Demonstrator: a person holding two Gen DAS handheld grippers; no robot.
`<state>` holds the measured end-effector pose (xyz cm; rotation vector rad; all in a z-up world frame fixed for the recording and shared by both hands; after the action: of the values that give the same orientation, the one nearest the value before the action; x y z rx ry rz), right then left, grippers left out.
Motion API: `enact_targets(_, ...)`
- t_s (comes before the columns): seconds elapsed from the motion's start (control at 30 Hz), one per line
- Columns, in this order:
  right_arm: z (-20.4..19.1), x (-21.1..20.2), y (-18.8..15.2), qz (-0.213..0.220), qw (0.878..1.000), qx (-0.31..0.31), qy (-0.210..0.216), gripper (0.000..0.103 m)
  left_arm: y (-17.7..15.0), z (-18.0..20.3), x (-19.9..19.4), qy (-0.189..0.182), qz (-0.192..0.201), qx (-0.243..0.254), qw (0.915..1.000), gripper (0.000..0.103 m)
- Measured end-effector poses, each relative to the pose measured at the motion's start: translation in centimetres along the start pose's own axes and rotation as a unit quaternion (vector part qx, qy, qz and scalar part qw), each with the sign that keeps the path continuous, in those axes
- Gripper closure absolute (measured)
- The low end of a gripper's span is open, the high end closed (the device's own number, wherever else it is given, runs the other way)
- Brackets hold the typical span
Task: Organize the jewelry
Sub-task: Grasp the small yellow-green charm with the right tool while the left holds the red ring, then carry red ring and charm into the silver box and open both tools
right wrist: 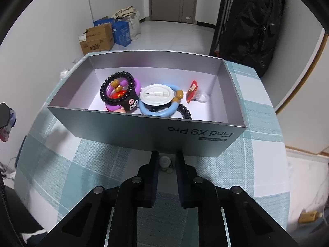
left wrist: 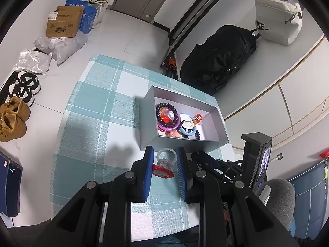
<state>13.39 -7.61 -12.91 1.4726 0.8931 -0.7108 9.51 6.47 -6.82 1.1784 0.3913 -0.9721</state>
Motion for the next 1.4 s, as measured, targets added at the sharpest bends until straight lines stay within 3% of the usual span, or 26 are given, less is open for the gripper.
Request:
enact_targets(0.27, 0.3, -0.4, 0.0, -0.008, 1.0, 0.012, 0.02, 0.089, -0.3, 0.3, 0.4, 0.005, -0.005, 0.009, 0.9999, 0.085)
enact_targets(0.73, -0.3, -3.2, 0.6, 0.016, 0.998, 0.005, 0.055, 0.092, 0.3, 2.3, 0.5, 0.006, 0.006, 0.036, 0.9993, 0.085)
enact_targets(1.17, 0.3, -7.4, 3.2, 0.039, 0.987, 0.043, 0.153, 0.092, 2.2, 3.3, 1.9, 0.012, 0.018, 0.028, 0.9994, 0.085)
enact_targets(1.4, 0.4, -7.2, 5.4, 0.029, 0.98, 0.057, 0.189, 0.092, 3.2, 3.9, 3.4, 0.014, 0.016, 0.027, 0.9994, 0.085)
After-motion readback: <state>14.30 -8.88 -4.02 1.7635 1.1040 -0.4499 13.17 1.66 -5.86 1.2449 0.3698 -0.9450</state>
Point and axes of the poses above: each gripper's, at about its wrist camera, not at the fingertips, and x roughly the way its jaws point, z to its right, y to its top, the point moved 6 cm from there along x, roughly the way its jaws point, and after that the axes turned 15 degrees about x, right-handed, at the moved point
